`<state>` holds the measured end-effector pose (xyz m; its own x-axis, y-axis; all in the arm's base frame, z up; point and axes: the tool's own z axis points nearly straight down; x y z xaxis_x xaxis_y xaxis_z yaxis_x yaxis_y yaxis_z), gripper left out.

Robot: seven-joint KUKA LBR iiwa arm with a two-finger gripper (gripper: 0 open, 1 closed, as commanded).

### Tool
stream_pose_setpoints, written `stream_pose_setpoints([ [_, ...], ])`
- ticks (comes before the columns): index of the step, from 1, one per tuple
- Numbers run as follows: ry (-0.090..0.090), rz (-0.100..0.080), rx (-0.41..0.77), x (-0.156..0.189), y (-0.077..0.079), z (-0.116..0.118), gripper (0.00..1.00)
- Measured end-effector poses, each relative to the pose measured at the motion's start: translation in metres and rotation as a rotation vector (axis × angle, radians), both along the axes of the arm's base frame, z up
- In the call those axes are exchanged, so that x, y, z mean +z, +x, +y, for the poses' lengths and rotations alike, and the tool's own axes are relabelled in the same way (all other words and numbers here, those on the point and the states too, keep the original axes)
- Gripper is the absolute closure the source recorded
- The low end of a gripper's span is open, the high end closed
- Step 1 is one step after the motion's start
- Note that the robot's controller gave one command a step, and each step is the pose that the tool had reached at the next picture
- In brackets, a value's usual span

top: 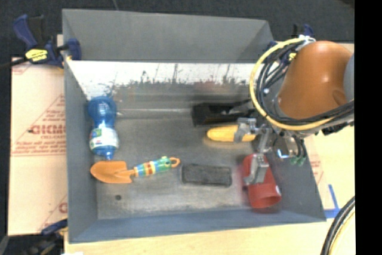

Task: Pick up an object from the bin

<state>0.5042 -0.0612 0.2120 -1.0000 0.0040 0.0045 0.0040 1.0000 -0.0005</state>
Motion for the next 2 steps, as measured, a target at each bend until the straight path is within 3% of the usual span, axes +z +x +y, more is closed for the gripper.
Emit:
stream_pose_setpoints([
  [1,-0.001,-0.008,0.003,0.004,0.002,0.000,0.00],
  [2,0.000,-0.013,-0.124,-0.114,-0.003,0.001,0.00],
])
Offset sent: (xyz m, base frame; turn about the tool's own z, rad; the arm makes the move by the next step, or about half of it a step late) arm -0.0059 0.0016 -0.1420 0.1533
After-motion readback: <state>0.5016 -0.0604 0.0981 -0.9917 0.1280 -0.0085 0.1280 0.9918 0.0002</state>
